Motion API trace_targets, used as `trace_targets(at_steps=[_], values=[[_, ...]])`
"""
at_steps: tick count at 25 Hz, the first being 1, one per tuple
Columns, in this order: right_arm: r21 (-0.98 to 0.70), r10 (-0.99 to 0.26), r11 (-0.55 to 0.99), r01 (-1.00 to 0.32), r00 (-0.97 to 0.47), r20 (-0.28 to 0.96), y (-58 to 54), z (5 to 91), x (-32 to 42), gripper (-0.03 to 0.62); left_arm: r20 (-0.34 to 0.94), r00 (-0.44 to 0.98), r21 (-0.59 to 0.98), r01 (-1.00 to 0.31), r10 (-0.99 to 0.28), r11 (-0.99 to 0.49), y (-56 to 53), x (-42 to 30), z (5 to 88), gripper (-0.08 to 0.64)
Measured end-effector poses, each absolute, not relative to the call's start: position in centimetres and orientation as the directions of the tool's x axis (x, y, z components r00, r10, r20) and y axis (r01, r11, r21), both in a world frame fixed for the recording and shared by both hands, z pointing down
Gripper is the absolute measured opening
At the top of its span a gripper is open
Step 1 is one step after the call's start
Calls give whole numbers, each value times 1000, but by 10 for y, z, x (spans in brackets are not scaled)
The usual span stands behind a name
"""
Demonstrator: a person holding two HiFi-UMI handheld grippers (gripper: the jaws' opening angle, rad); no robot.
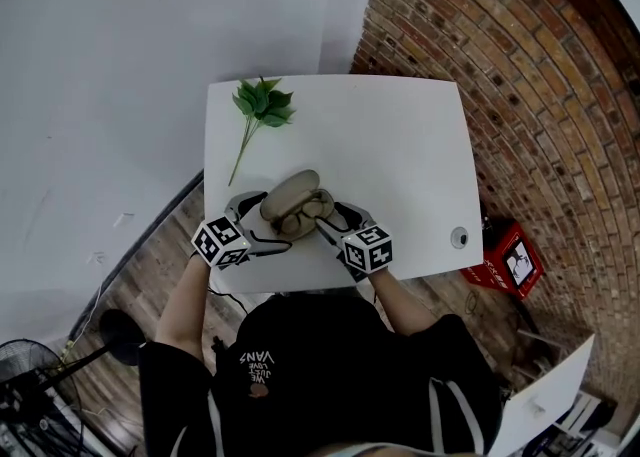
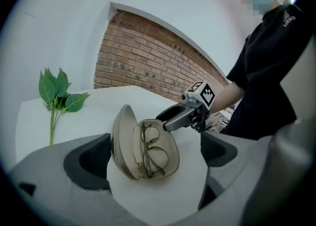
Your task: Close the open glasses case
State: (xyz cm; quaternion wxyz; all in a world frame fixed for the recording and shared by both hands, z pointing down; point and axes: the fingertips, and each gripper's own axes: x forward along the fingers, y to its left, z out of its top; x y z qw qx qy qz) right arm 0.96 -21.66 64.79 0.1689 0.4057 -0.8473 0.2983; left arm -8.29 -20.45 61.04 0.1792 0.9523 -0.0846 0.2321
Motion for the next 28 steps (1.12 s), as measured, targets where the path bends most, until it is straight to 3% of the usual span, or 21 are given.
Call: trace_targets(at_steps=[12,28], values=[[-386,-582,520,-762,-647,493,-211,638,11,261,461,884,234,-208,-80,-950,-172,-70,594,561],[-389,-644,537,-749,-662,384,-214,598,13,242,455,890,253,-169,-37,-952,-128,-48,600,561]])
